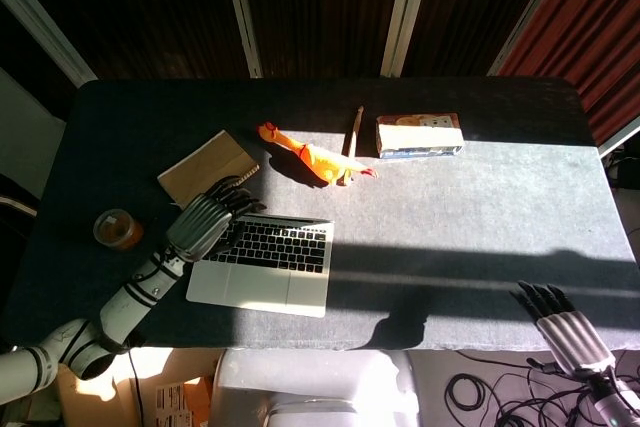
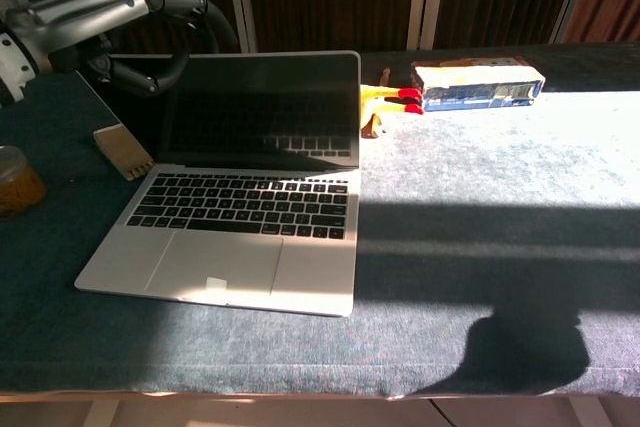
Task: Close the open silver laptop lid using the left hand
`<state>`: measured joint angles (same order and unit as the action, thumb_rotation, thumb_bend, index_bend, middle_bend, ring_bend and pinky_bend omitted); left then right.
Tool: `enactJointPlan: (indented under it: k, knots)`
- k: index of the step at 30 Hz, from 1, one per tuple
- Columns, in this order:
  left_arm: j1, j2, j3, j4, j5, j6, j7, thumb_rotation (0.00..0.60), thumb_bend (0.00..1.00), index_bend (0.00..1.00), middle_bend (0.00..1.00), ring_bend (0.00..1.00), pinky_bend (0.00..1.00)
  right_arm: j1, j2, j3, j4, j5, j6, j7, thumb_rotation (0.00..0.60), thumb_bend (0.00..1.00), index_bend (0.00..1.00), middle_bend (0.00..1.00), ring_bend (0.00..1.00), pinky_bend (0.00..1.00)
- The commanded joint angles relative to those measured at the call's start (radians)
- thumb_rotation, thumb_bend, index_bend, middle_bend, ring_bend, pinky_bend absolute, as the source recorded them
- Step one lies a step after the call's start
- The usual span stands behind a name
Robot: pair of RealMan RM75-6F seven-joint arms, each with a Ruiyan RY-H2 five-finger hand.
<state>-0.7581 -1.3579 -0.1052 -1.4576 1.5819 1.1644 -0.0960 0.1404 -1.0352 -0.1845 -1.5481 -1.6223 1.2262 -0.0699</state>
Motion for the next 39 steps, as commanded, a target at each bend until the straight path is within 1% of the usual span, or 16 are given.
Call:
enactJointPlan:
  k: [1, 7, 13, 18, 21, 25, 29, 31, 33, 36, 39]
  knots:
    - [0.033, 0.056, 0.037, -0.069, 0.039, 0.026, 0.063, 0.600, 0.65, 0.33, 0.44, 0.27, 0.17, -0.002, -0.006, 0.001, -0.003, 0.000, -0.003, -0.007, 0.600, 0.09, 0.00, 0.00, 0.00, 0.00]
    - [0.066, 0.123, 0.097, -0.170, 0.052, -0.002, 0.081, 0.600, 0.65, 0.33, 0.44, 0.27, 0.18, -0.011, -0.017, 0.000, -0.013, -0.004, -0.002, -0.043, 0.600, 0.09, 0.00, 0.00, 0.00, 0.00]
    - [0.099, 0.151, 0.157, -0.213, 0.081, -0.020, 0.092, 0.600, 0.65, 0.33, 0.44, 0.27, 0.18, -0.020, -0.014, 0.000, -0.035, -0.010, 0.011, -0.069, 0.600, 0.09, 0.00, 0.00, 0.00, 0.00]
    - [0.120, 0.134, 0.183, -0.186, 0.096, -0.025, 0.097, 0.600, 0.65, 0.33, 0.43, 0.27, 0.18, -0.025, -0.018, -0.001, -0.047, -0.020, 0.017, -0.088, 0.600, 0.09, 0.00, 0.00, 0.00, 0.00]
    - [0.134, 0.121, 0.197, -0.163, 0.104, -0.021, 0.080, 0.600, 0.65, 0.33, 0.43, 0.27, 0.19, -0.027, -0.021, -0.002, -0.051, -0.024, 0.017, -0.099, 0.600, 0.09, 0.00, 0.00, 0.00, 0.00]
    - [0.152, 0.109, 0.228, -0.137, 0.123, -0.025, 0.044, 0.600, 0.65, 0.33, 0.43, 0.26, 0.20, -0.030, -0.022, -0.001, -0.058, -0.026, 0.017, -0.112, 0.600, 0.09, 0.00, 0.00, 0.00, 0.00]
    - [0.159, 0.099, 0.263, -0.114, 0.132, -0.059, 0.002, 0.600, 0.65, 0.33, 0.35, 0.21, 0.20, -0.031, -0.024, 0.001, -0.065, -0.026, 0.018, -0.122, 0.600, 0.09, 0.00, 0.00, 0.00, 0.00]
    - [0.161, 0.093, 0.279, -0.103, 0.133, -0.081, -0.017, 0.600, 0.65, 0.28, 0.29, 0.17, 0.20, -0.032, -0.025, 0.001, -0.069, -0.027, 0.017, -0.129, 0.600, 0.09, 0.00, 0.00, 0.00, 0.00]
    - [0.161, 0.087, 0.293, -0.091, 0.137, -0.098, -0.039, 0.600, 0.65, 0.22, 0.24, 0.13, 0.19, -0.032, -0.025, 0.002, -0.073, -0.026, 0.015, -0.135, 0.600, 0.09, 0.00, 0.00, 0.00, 0.00]
    - [0.163, 0.074, 0.301, -0.062, 0.136, -0.113, -0.063, 0.600, 0.65, 0.13, 0.16, 0.05, 0.16, -0.033, -0.024, 0.003, -0.077, -0.023, 0.012, -0.141, 0.600, 0.09, 0.00, 0.00, 0.00, 0.00]
    - [0.165, 0.056, 0.305, -0.033, 0.131, -0.127, -0.084, 0.600, 0.65, 0.09, 0.11, 0.00, 0.14, -0.033, -0.024, 0.003, -0.079, -0.022, 0.010, -0.141, 0.600, 0.09, 0.00, 0.00, 0.00, 0.00]
